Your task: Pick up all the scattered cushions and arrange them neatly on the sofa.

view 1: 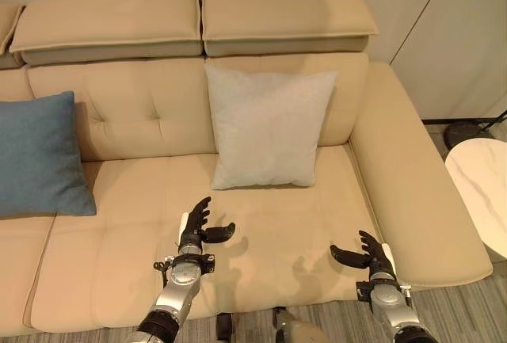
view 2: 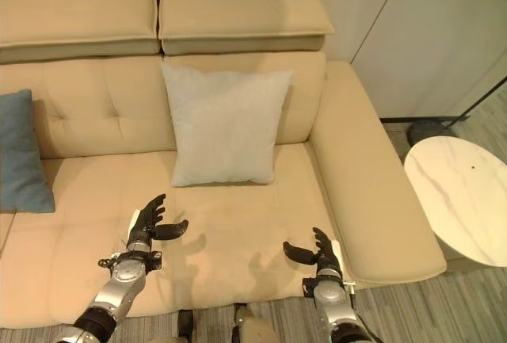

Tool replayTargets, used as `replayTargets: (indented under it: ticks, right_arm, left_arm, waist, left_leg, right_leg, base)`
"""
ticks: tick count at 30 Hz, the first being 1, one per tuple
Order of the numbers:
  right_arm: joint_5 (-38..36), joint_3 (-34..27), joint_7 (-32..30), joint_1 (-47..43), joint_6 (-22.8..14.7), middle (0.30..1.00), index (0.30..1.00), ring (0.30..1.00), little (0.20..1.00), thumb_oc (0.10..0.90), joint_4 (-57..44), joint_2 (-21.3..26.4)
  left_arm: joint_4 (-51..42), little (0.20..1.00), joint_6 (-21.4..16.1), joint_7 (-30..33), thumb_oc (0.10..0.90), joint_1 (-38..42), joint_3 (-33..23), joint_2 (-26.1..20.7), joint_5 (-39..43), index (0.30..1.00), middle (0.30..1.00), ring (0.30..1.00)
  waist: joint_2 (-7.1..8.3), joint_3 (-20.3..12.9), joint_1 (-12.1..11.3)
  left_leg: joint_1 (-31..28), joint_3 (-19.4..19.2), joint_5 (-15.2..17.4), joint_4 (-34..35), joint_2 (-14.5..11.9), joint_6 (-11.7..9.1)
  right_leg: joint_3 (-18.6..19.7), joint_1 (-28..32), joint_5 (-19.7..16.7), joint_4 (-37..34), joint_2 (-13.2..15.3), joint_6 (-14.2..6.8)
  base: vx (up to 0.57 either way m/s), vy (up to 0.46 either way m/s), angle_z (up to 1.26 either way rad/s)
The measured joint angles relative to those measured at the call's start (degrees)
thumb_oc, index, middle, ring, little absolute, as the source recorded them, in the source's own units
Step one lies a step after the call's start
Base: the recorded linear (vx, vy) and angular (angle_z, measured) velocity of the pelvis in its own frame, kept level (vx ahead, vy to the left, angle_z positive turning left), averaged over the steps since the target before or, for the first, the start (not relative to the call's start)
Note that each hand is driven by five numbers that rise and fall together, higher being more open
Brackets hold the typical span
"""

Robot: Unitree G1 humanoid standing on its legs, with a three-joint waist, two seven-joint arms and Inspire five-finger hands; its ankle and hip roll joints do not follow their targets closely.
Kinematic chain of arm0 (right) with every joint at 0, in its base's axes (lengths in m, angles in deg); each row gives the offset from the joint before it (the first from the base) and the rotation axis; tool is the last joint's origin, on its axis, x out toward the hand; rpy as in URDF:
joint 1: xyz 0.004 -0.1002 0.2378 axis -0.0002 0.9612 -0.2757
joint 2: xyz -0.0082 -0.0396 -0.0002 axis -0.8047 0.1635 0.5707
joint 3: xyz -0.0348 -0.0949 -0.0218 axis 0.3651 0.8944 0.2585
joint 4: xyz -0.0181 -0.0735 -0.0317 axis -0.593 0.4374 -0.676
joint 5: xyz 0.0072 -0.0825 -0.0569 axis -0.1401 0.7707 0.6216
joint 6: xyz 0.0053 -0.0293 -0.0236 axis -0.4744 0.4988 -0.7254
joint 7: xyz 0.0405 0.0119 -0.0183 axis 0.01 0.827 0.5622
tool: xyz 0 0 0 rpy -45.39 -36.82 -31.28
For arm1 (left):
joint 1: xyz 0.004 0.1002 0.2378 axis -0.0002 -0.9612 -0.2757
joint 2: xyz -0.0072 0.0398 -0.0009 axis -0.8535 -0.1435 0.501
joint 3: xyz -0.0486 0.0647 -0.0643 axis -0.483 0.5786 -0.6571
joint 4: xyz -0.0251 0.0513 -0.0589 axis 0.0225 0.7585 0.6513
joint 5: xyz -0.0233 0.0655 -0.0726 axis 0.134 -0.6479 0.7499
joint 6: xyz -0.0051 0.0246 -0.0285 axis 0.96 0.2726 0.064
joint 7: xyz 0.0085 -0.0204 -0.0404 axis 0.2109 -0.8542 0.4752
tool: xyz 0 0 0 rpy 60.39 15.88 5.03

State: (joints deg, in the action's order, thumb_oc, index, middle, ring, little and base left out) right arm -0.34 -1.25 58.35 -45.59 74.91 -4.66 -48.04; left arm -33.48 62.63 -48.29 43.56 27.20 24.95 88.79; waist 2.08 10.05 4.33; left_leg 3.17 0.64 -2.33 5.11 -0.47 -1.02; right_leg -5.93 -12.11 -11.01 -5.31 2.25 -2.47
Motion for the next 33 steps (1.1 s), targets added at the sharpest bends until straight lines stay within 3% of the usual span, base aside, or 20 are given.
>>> replayTargets:
  ticks: [9, 16, 24, 25, 26, 27, 33]
  right_arm:
    - [-0.88, 3.96, -1.44, -5.72, 0.15, 0.9, 0.9, 0.9, 0.9, 0.8, -0.02, -0.27]
    - [-2.25, 4.66, -3.54, -12.43, -1.1, 0.9, 0.9, 0.9, 0.9, 0.8, -2.2, -0.15]
    - [-3.37, 5.21, -4.21, -15.04, -2.75, 0.9, 0.9, 0.9, 0.9, 0.8, -4.8, -0.13]
    - [-3.38, 5.23, -4.27, -15.08, -3.06, 0.9, 0.9, 0.9, 0.9, 0.8, -4.8, -0.12]
    - [-3.42, 5.23, -4.45, -14.84, -3.15, 0.9, 0.9, 0.9, 0.9, 0.8, -4.82, -0.11]
    - [-3.49, 5.22, -4.54, -14.64, -3.75, 0.9, 0.9, 0.9, 0.9, 0.8, -5.14, -0.03]
    - [-3.59, 6.12, -4.49, -12.21, -4.11, 0.9, 0.9, 0.9, 0.9, 0.8, -6.13, 0.68]
  left_arm:
    - [4.42, 0.9, -0.02, 7.63, 0.8, 15.07, 2.13, -1.11, -0.04, 0.9, 0.9, 0.9]
    - [7.65, 0.9, -0.02, 9.16, 0.8, 25.34, 2.24, -2.74, -0.1, 0.9, 0.9, 0.9]
    - [16.29, 0.9, 0.08, 12.61, 0.8, 35.16, 2.3, -4.72, -0.04, 0.9, 0.9, 0.9]
    - [17.17, 0.491, 0.12, 12.85, 0.527, 35.87, 2.23, -4.81, -0.04, 0.491, 0.491, 0.491]
    - [17.83, 0.491, 0.12, 12.88, 0.527, 36.41, 2.23, -4.94, 0.0, 0.491, 0.491, 0.491]
    - [18.18, 0.3, 0.11, 12.87, 0.4, 37.36, 2.24, -5.59, 0.01, 0.3, 0.3, 0.3]
    - [18.18, 0.3, 0.12, 12.96, 0.4, 38.36, 1.45, -7.79, 0.18, 0.3, 0.3, 0.3]
  waist:
    - [-1.12, 2.25, 1.62]
    - [-1.56, 4.71, 3.49]
    - [-2.33, 6.64, 4.29]
    - [-2.33, 6.65, 4.35]
    - [-2.3, 6.67, 4.55]
    - [-2.19, 6.73, 5.01]
    - [-1.83, 6.93, 6.23]
  left_leg:
    - [9.04, -0.01, -1.24, -0.05, 0.06, -0.99]
    - [14.28, -0.33, -1.56, -0.07, -0.16, -1.22]
    - [16.69, -0.23, -1.57, -0.06, -0.06, -1.24]
    - [16.8, -0.2, -1.57, -0.06, -0.06, -1.24]
    - [16.88, -0.21, -1.57, -0.06, -0.06, -1.24]
    - [17.47, -0.13, -1.57, -0.05, 0.02, -1.24]
    - [18.19, -0.23, -1.59, -0.05, 0.17, -1.26]
  right_leg:
    - [-0.05, -9.12, -1.71, 0.02, -0.05, 1.52]
    - [0.27, -14.53, -2.5, 0.05, -0.3, 2.22]
    - [-0.06, -16.82, -2.59, 0.07, -0.18, 2.36]
    - [-0.1, -16.88, -2.59, 0.06, -0.18, 2.36]
    - [-0.09, -16.98, -2.59, 0.06, -0.18, 2.36]
    - [-0.16, -17.49, -2.59, 0.06, -0.08, 2.36]
    - [-0.11, -18.23, -2.59, 0.06, 0.05, 2.35]
  base:
    - [-0.01, -0.043, 0.01]
    - [0.01, -0.009, -0.03]
    - [0.0, 0.0, 0.0]
    - [0.0, 0.0, 0.0]
    - [0.01, -0.017, 0.04]
    - [0.01, -0.006, 0.04]
    - [0.02, -0.01, 0.0]
